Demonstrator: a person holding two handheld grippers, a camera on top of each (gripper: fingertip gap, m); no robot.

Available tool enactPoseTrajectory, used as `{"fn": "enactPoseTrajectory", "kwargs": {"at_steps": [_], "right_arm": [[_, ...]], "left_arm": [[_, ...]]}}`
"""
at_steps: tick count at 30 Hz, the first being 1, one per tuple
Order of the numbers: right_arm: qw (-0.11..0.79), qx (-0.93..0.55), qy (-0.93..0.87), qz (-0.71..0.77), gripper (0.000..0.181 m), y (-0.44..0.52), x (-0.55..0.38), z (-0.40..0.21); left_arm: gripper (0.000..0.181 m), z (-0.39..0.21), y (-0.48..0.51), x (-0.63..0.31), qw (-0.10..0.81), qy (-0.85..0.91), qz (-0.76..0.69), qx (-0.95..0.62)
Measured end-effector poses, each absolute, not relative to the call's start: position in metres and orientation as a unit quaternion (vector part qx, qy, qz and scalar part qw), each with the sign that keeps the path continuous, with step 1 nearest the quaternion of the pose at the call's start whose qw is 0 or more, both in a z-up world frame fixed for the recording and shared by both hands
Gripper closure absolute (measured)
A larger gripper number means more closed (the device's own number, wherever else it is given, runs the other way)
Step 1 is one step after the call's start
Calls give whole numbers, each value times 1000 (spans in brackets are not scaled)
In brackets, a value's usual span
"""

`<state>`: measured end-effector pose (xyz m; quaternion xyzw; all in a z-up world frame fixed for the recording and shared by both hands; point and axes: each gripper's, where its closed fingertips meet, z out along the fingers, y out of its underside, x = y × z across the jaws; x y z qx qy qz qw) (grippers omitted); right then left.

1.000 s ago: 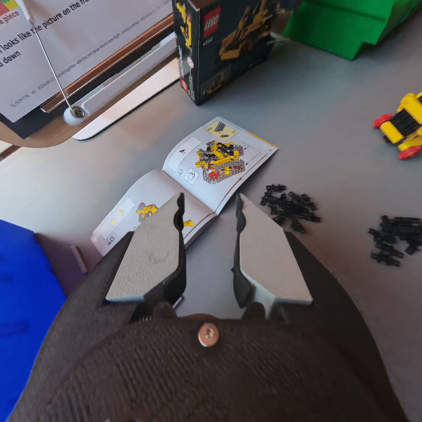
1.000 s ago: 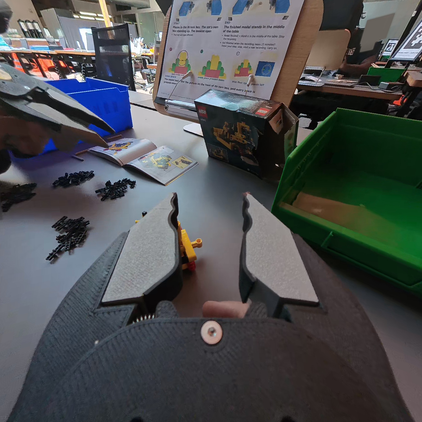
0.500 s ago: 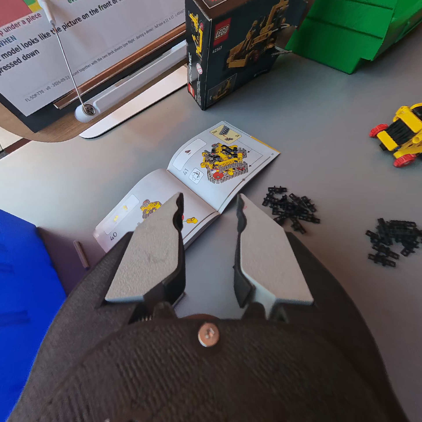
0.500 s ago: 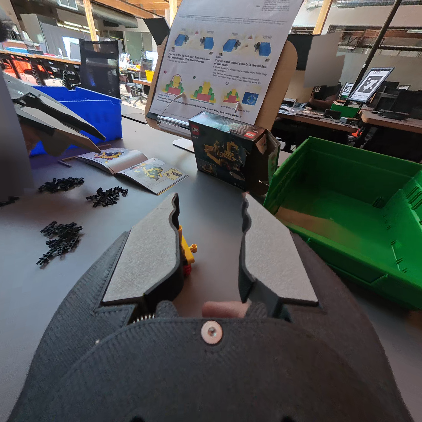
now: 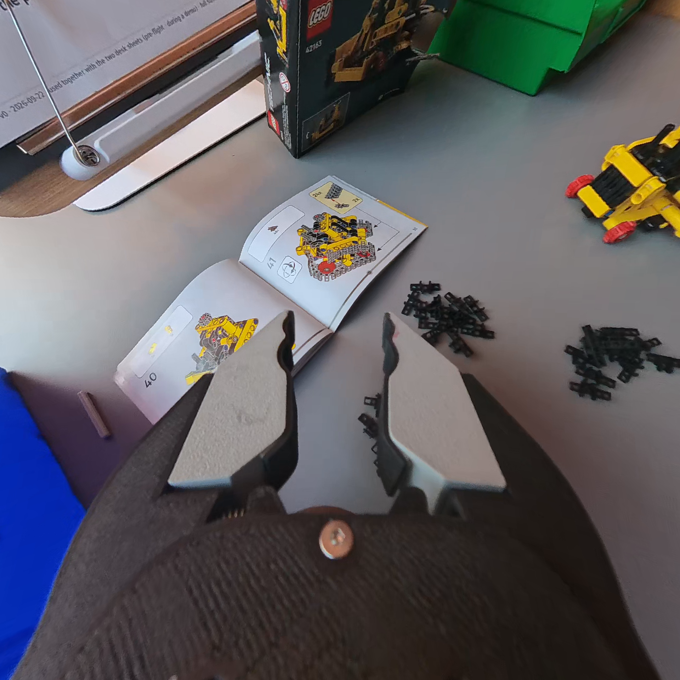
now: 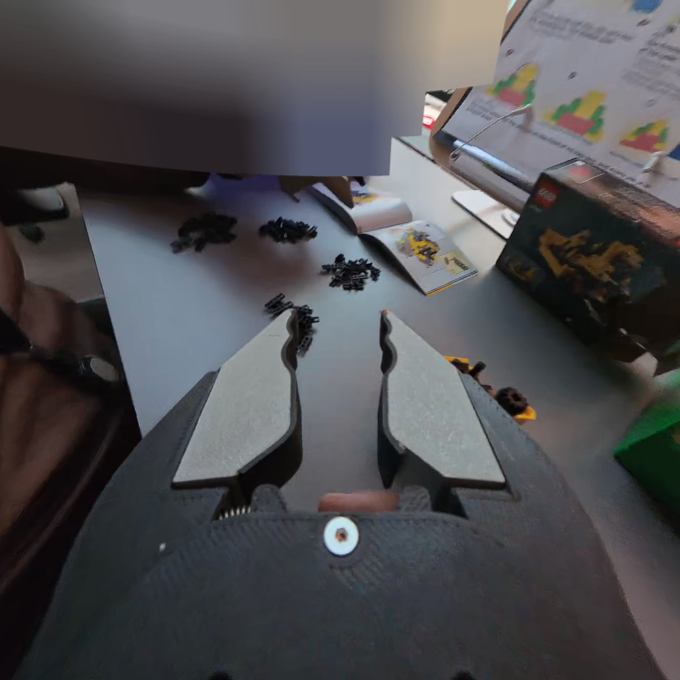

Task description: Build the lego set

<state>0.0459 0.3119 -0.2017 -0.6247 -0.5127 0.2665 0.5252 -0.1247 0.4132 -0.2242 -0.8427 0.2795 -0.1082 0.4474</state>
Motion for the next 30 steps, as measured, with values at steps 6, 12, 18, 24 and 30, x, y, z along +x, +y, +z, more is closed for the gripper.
{"fn": "enactPoseTrajectory", "kwargs": {"at_steps": [6,12,18,24,30], "right_arm": [[440,-626,-587,264,150,303,28,-232],[382,-619,-646,232,158,302,21,-256],[357,-610,-677,205,179,302,20,-269],[376,-602,-669,222,181,303,20,-261],[372,-607,-659,244,173,304,23,-258]], "left_arm": [[135,-235,408,-117,428,304,-100,-845],[136,-239,404,-112,422,318,-103,-843],[136,-239,403,-109,423,324,-99,-840],[136,-237,399,-104,424,333,-103,-835],[136,-243,395,-97,417,350,-100,-833]]}}
